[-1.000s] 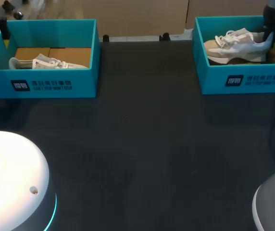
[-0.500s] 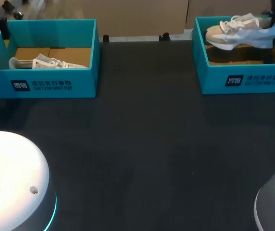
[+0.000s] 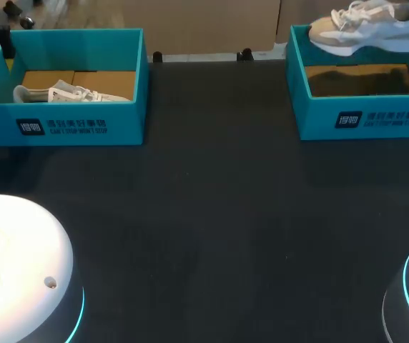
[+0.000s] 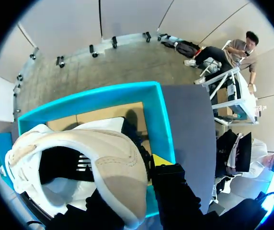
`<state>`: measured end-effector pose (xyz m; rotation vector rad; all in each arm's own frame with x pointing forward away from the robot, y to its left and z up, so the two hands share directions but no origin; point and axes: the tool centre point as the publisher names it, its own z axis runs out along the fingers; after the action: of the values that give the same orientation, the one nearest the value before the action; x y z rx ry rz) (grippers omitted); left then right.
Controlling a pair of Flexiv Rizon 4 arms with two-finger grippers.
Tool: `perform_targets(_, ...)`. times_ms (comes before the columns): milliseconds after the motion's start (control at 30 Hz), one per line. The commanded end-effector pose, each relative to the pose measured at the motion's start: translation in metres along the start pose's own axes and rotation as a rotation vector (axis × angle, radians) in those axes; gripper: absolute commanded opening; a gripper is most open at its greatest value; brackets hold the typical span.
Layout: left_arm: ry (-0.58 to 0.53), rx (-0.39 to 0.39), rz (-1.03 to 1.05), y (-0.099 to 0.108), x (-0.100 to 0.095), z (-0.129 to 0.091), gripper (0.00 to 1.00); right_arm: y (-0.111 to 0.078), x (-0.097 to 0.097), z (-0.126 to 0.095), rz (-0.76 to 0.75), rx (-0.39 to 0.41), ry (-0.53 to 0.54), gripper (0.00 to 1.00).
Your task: Take the shoe out of the shoebox, open the shoe tongue, remove and reinsert the insole, then place the shoe into the shoebox
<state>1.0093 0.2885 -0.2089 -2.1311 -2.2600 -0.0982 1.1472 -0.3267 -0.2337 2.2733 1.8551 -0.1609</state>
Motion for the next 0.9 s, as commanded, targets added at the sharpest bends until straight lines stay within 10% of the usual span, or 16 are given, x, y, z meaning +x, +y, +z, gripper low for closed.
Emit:
perform_targets(33,0.002,-0.003,0.001,-0.002,0.000,0.000,1.00,-0.029,-0.003,-0.042,-0.002,-0.094,-0.016,0.00)
perform_targets(333,0.002,-0.003,0.001,-0.002,0.000,0.000,1.00,-0.058,-0.008,-0.091,0.021,-0.105,-0.027,0.00)
perform_targets(900,0.002,-0.003,0.001,-0.002,0.000,0.000,1.00,-0.175,0.061,-0.132,0.061,-0.087,-0.049,0.00)
